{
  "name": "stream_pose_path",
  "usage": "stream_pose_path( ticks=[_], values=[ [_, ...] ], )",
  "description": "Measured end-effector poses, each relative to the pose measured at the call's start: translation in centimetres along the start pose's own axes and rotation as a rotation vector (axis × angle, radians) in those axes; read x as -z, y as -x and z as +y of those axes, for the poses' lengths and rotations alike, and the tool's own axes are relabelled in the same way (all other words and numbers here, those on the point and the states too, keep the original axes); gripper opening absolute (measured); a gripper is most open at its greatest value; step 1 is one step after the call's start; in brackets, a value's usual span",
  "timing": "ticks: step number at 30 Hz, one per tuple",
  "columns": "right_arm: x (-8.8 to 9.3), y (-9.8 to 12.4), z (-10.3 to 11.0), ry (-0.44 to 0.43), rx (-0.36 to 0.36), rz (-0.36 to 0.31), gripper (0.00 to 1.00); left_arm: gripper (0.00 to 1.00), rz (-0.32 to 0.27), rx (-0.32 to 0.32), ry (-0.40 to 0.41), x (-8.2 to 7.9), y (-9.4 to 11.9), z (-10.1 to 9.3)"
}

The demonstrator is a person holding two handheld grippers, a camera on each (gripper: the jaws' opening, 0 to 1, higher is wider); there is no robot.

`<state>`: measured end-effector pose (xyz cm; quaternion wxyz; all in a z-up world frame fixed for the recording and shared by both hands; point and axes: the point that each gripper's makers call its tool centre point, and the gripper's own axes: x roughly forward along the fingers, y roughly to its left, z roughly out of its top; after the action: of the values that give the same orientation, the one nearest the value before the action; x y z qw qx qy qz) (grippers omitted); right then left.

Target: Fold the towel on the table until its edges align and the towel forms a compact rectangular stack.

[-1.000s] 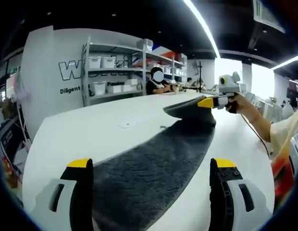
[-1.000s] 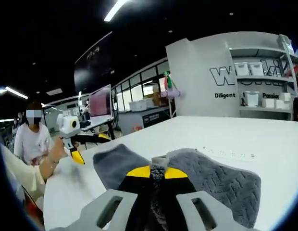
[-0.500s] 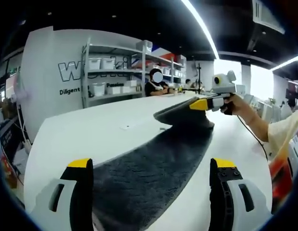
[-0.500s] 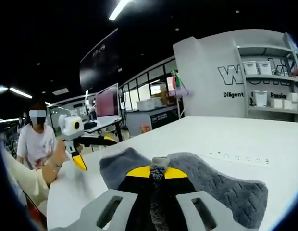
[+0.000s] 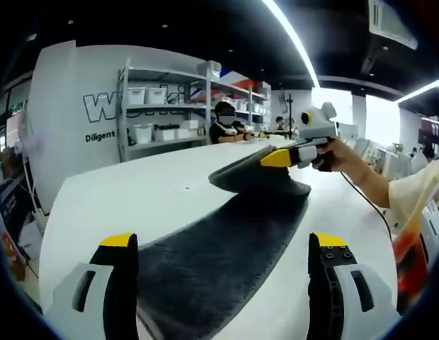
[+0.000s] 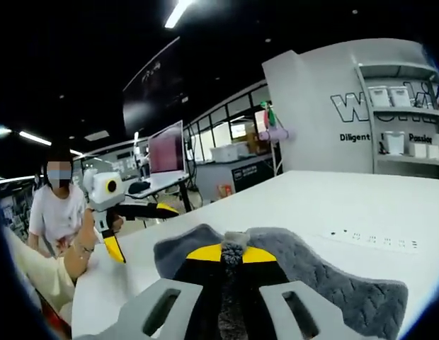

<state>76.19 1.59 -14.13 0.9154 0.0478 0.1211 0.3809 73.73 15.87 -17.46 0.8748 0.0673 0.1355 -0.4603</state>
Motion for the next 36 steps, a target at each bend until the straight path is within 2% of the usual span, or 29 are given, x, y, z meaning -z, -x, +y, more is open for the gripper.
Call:
stream_pose_path(
  ticks=[15,23,29,36],
  values=[
    [-2.3,-3.4,1.6,-0.003,-0.051,-0.018,0.02,0.98,0.031,0.004,-0.006,0.6,0.8,0.6],
    [-3.9,-5.3,3.9,0.029,-0.098,-0.027,0.02,0.98,-0.003,-0.012,0.008,-0.2,1.5,1.4],
    [-5.1,-6.7,5.3,0.039,-0.128,-0.042,0.02,0.98,-0.006,-0.017,0.008,-0.3,1.9,1.7],
    [-5.8,-8.4,7.1,0.048,-0.158,-0.052,0.02,0.98,-0.041,-0.034,0.015,-1.0,3.0,2.1]
  ],
)
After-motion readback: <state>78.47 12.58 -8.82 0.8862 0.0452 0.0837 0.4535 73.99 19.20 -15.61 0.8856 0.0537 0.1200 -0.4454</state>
